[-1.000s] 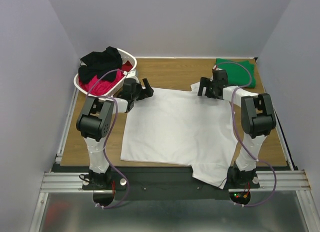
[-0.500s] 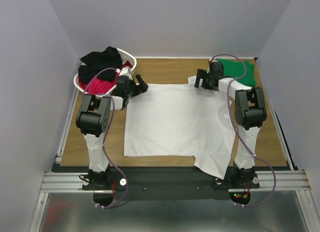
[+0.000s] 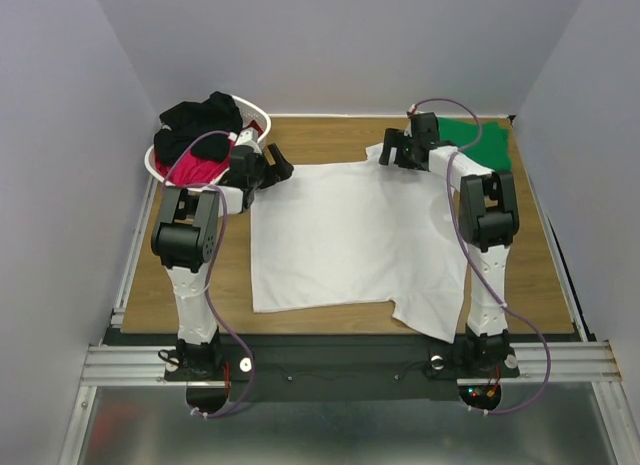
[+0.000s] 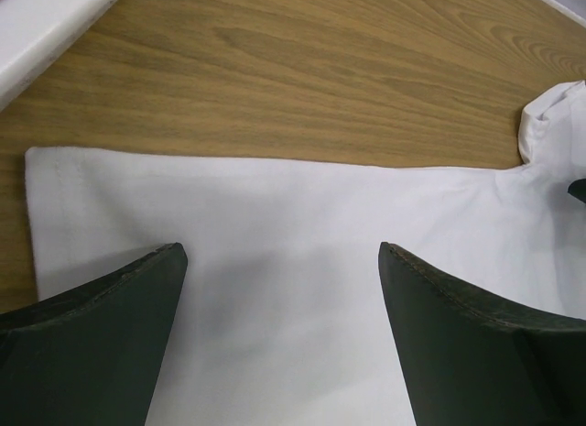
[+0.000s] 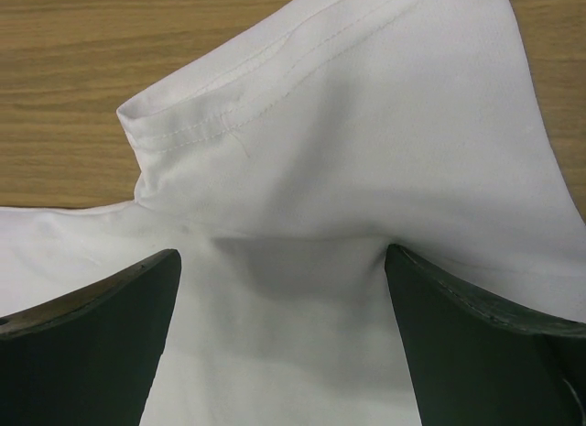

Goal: Fold and stack the t-shirts
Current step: Flatten the tshirt out, then fold the tshirt

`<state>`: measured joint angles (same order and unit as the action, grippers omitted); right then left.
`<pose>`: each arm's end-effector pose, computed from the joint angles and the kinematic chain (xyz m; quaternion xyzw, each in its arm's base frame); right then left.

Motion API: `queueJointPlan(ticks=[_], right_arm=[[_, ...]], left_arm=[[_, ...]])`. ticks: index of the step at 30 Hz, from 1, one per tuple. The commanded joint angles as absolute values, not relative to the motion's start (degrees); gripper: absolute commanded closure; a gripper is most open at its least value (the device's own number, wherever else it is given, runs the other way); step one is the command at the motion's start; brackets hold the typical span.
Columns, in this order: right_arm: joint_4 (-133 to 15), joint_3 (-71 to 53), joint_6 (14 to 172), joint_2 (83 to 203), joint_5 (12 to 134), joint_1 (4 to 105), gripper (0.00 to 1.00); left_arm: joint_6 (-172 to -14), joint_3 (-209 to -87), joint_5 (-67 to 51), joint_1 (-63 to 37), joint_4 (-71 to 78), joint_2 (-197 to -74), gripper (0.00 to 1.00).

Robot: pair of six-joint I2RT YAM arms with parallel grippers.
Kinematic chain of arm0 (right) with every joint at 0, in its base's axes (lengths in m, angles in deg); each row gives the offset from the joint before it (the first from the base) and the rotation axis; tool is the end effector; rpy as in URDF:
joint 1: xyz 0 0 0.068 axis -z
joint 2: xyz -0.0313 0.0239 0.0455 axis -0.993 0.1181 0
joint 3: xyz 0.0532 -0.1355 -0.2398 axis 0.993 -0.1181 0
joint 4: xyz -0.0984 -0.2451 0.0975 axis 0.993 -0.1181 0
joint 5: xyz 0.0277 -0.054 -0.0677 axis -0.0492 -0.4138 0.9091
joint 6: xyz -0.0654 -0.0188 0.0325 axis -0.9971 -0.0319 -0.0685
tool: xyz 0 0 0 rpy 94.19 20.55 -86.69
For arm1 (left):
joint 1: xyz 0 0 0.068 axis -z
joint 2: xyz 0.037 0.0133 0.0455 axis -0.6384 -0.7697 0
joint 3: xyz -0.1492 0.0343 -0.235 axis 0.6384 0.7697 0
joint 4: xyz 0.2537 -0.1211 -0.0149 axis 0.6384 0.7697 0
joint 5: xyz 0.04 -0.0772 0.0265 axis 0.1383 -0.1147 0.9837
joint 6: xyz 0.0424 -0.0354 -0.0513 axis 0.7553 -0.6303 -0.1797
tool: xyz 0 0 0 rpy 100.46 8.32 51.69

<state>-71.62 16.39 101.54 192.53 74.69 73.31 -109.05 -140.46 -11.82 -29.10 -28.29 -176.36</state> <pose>0.5490 0.1024 0.1458 0.0226 0.9163 0.1323 0.3774 0.4725 -0.1017 0.1427 -0.0575 0.8047 -0.2705 0.5253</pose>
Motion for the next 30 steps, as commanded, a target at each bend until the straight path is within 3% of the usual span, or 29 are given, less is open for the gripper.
queueJointPlan(ticks=[1,10,13,17,23,30], right_arm=[[-77.68,18.23,103.24,196.42,71.14,71.62,0.01],[-77.76,22.01,100.25,193.44,71.75,71.62,0.01],[-76.72,21.31,99.02,187.23,72.36,71.53,0.01],[-74.08,13.61,99.36,176.95,73.07,71.53,0.0],[-71.53,-0.55,101.48,161.39,76.14,71.53,0.0],[-70.12,-15.33,103.06,151.26,78.96,73.28,0.0]], left_arm=[[-107.94,-144.96,-10.38,-30.62,-26.18,-177.32,0.02],[-104.51,-146.21,-10.73,-29.74,-28.11,-171.62,0.02],[-102.14,-140.0,-4.77,-27.55,-27.94,-163.8,0.02],[-103.18,-129.54,14.95,-22.89,-23.73,-152.03,0.02],[-117.49,-119.05,39.96,-11.38,-6.26,-136.82,0.01],[-143.07,-114.22,45.79,-1.88,16.87,-126.97,0.02]])
